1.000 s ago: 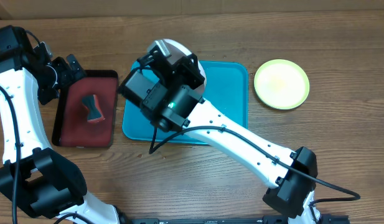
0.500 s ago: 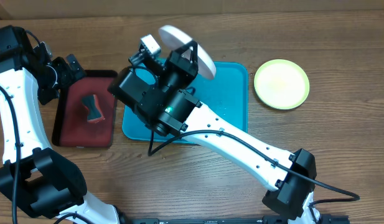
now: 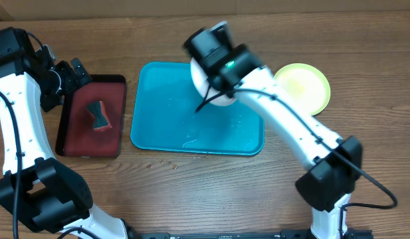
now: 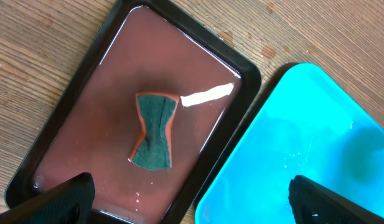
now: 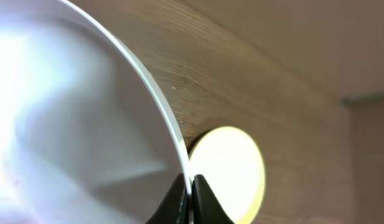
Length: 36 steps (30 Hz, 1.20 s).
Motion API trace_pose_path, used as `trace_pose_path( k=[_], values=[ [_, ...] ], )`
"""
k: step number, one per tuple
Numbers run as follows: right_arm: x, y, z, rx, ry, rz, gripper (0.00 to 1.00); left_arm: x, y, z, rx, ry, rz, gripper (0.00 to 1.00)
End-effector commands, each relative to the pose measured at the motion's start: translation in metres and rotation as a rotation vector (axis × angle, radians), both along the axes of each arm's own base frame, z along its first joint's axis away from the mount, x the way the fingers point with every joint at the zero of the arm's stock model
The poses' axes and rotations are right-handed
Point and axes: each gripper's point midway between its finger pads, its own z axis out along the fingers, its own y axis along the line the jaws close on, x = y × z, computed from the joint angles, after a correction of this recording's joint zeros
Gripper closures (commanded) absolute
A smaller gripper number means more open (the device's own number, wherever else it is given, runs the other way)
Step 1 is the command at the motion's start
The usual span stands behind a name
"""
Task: Clean dirty plates on tray and stack at the side
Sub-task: 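Lift the white plate off the teal tray with the right gripper, then stack the white plate onto the yellow plate and release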
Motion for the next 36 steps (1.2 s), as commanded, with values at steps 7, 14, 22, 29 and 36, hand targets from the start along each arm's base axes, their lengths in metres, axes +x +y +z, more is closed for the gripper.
trace_pose_path(
  k=[7, 14, 22, 29, 36],
  values=[
    [0.013, -0.136, 0.001, 0.704, 0.193, -0.326, 0.96, 0.000, 0.003, 0.001, 0.002, -0.001, 0.010, 0.00],
    [-0.009, -0.226, -0.070, 0.904, 0.337, -0.594, 0.96, 0.000, 0.003, 0.001, 0.002, -0.001, 0.010, 0.00],
    [-0.022, -0.254, -0.128, 0.932, 0.344, -0.702, 0.96, 0.000, 0.003, 0.001, 0.002, -0.001, 0.010, 0.00],
    [-0.028, -0.270, -0.149, 0.830, 0.319, -0.746, 0.96, 0.000, 0.003, 0.001, 0.002, -0.001, 0.010, 0.00],
    [-0.036, -0.264, -0.158, 0.844, 0.354, -0.746, 0.20, 0.000, 0.003, 0.001, 0.002, -0.001, 0.010, 0.00]
  ],
)
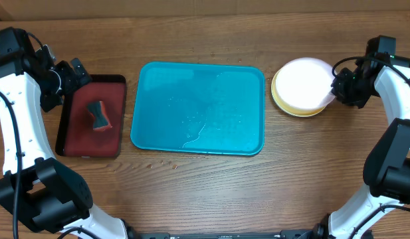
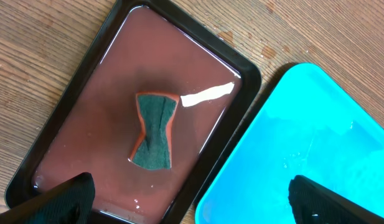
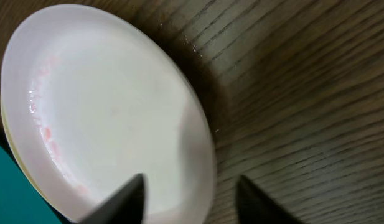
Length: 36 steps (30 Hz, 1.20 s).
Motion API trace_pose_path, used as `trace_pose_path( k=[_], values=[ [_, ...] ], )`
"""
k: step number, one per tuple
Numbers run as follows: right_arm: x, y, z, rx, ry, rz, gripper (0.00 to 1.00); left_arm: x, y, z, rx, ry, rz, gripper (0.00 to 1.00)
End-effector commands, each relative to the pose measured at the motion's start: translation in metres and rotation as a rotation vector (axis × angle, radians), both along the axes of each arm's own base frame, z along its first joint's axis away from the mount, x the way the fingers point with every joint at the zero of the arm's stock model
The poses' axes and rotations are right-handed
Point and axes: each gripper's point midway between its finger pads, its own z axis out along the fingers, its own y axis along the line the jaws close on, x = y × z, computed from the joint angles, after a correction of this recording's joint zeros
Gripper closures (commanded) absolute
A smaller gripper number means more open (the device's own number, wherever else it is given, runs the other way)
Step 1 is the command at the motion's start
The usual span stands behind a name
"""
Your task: Clean dirty plates on tray and stack at the side
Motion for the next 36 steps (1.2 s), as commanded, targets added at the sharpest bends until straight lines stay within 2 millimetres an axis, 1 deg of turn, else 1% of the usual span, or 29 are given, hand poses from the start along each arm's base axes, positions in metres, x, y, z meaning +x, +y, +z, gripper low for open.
trace_pose_path(
  k=[1, 2, 3, 6, 9, 12, 13, 16, 19, 22, 23, 24, 27, 30, 33, 36],
  values=[
    [-0.004, 0.009, -0.001, 0.034, 0.006, 0.020, 0.15, 0.000, 0.003, 0.001, 0.001, -0.001, 0.010, 0.00],
    [-0.004, 0.015, 0.000, 0.063, 0.003, 0.038, 0.10, 0.000, 0.003, 0.001, 0.001, -0.001, 0.010, 0.00],
    [-0.005, 0.021, 0.002, 0.096, -0.001, 0.057, 0.08, 0.000, 0.003, 0.001, 0.002, -0.001, 0.011, 0.00],
    [-0.010, 0.045, 0.011, 0.234, -0.004, 0.082, 0.08, 0.000, 0.003, 0.001, 0.002, -0.001, 0.010, 0.00],
    [-0.012, 0.064, 0.031, 0.338, -0.045, 0.112, 0.08, 0.000, 0.003, 0.001, 0.001, -0.001, 0.010, 0.00],
    [-0.018, 0.070, 0.056, 0.340, -0.085, 0.138, 0.07, 0.000, 0.003, 0.001, 0.001, -0.001, 0.010, 0.00],
    [-0.022, 0.073, 0.066, 0.330, -0.103, 0.163, 0.00, 0.000, 0.003, 0.001, 0.002, -0.001, 0.010, 0.00],
    [-0.042, 0.083, 0.099, 0.276, -0.142, 0.244, 0.00, 0.000, 0.003, 0.001, 0.001, -0.001, 0.010, 0.00],
    [-0.067, 0.094, 0.124, 0.217, -0.150, 0.291, 0.00, 0.000, 0.003, 0.001, 0.002, -0.001, 0.010, 0.00],
    [-0.095, 0.118, 0.146, 0.205, -0.165, 0.357, 0.00, 0.000, 0.003, 0.001, 0.001, -0.001, 0.010, 0.00],
    [-0.111, 0.136, 0.158, 0.202, -0.185, 0.416, 0.00, 0.000, 0.003, 0.001, 0.001, -0.001, 0.010, 0.00],
    [-0.120, 0.147, 0.164, 0.203, -0.192, 0.450, 0.00, 0.000, 0.003, 0.001, 0.002, -0.001, 0.010, 0.00],
    [-0.149, 0.175, 0.176, 0.220, -0.187, 0.548, 0.00, 0.001, 0.002, 0.001, 0.002, -0.001, 0.005, 0.00],
    [-0.176, 0.197, 0.182, 0.234, -0.163, 0.640, 0.00, 0.001, 0.000, 0.001, 0.001, -0.001, 0.002, 0.01],
    [-0.188, 0.209, 0.183, 0.240, -0.148, 0.696, 0.00, 0.001, 0.000, 0.001, 0.001, -0.001, 0.001, 0.00],
    [-0.192, 0.215, 0.183, 0.239, -0.143, 0.725, 0.00, 0.001, 0.000, 0.001, 0.002, -0.001, 0.001, 0.00]
  ],
)
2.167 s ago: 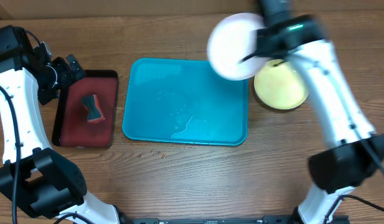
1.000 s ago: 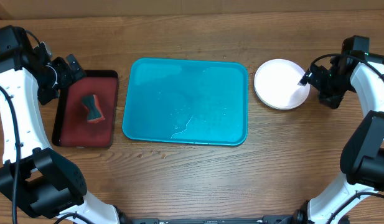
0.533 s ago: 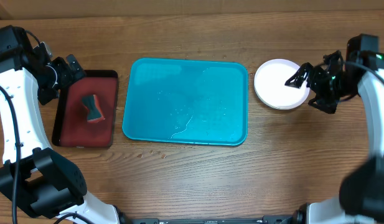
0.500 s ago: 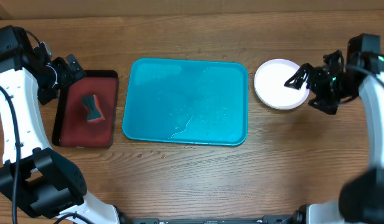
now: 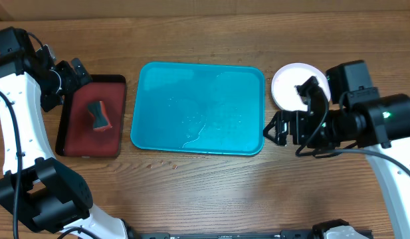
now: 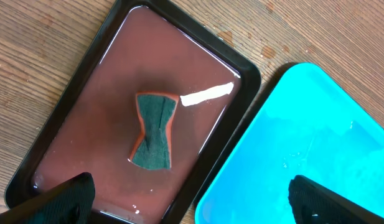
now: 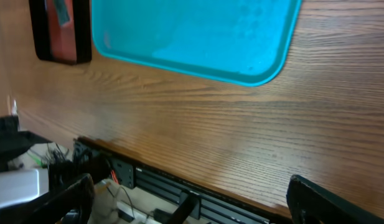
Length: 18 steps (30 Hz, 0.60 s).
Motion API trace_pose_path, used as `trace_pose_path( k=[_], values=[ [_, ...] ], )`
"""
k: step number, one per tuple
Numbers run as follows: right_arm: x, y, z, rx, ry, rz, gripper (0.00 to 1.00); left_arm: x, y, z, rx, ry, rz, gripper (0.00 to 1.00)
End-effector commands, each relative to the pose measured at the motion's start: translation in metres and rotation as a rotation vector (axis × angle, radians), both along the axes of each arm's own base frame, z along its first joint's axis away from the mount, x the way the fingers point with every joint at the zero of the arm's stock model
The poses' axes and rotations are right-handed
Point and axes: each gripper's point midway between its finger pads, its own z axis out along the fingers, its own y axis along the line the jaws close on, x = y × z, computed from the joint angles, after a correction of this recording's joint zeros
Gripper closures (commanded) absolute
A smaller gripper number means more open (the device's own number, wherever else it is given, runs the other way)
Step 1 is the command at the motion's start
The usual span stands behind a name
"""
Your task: Clean dirty plates on tray and stack at the side
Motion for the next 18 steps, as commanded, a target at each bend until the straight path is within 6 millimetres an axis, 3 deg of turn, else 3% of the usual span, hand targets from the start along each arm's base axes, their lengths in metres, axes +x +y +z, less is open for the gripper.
trace_pose_path(
  k=[1, 12, 18],
  values=[
    [-0.005, 0.005, -0.001, -0.002, -0.004, 0.030, 0.00, 0.001, 0.000, 0.001, 0.002, -0.001, 0.002, 0.00],
    [-0.002, -0.007, -0.006, -0.080, -0.023, 0.018, 0.00, 0.001, -0.001, 0.001, 0.001, -0.001, 0.001, 0.00],
    [0.011, -0.014, -0.016, -0.128, -0.080, -0.002, 0.00, 0.001, -0.001, 0.001, 0.001, -0.001, 0.001, 0.00]
  ],
)
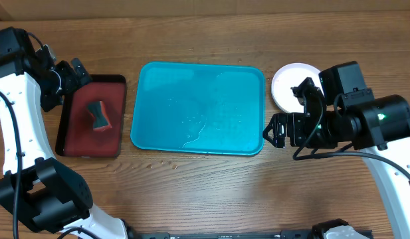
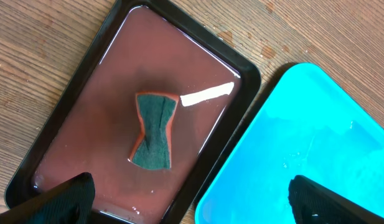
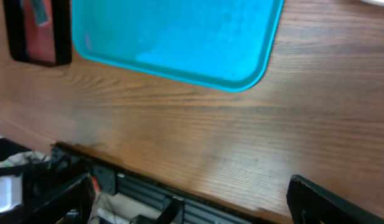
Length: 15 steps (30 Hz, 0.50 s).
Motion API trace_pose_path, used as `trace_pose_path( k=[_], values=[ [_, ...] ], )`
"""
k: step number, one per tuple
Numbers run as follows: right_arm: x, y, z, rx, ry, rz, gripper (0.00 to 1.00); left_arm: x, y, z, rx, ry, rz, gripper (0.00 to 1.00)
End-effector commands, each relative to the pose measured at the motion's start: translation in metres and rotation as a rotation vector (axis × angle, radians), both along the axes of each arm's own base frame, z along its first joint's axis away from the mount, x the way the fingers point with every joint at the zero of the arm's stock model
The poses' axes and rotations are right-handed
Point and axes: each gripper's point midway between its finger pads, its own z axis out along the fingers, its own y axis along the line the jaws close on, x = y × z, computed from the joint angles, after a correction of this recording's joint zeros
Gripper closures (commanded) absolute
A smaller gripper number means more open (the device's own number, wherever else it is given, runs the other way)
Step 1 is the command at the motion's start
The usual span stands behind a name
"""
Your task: Clean dirty plates on tray and stack at the side
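The teal tray [image 1: 198, 109] lies mid-table with only water drops on it, no plates. To its right a white plate [image 1: 289, 82] tops the stack, partly covered by my right arm; what lies under it does not show. My right gripper [image 1: 276, 130] hangs open by the tray's front right corner, high above the table. Its wrist view takes in the teal tray [image 3: 179, 37] and my open right gripper [image 3: 192, 208], which holds nothing. My left gripper [image 1: 66, 74] is open over the dark tray, and in its own view my left gripper [image 2: 192, 205] is also empty.
A dark red tray [image 1: 92, 116] of liquid at the left holds a green and orange sponge [image 2: 154, 130]. The table's front edge and metal rail [image 3: 179, 199] show below the right gripper. Wet spots mark the wood in front of the teal tray.
My right arm has shifted slightly, so the teal tray sits a little further left and up in its wrist view. Left arm, sponge and plates are unchanged.
My right gripper was first shut on the white plate, held on edge over the tray's far right. Then the plate lay on a yellow plate at the right with the gripper open beside it. After that the gripper stood back near the tray's front right corner, where it stays.
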Motion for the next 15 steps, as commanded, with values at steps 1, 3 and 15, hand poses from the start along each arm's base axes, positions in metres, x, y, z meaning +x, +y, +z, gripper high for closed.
trace_pose_path(
  k=[1, 3, 15],
  values=[
    [0.005, -0.008, -0.009, -0.050, -0.063, -0.008, 0.00, 0.001, 0.000, 0.001, 0.002, 0.000, 0.001, 0.00],
    [0.005, -0.008, -0.012, -0.034, -0.119, -0.010, 0.00, 0.001, 0.000, 0.001, 0.002, -0.001, 0.000, 0.00],
    [-0.025, -0.023, -0.009, 0.121, -0.701, -0.062, 0.00, 0.001, 0.000, 0.001, 0.002, -0.001, 0.000, 0.00]
  ],
)
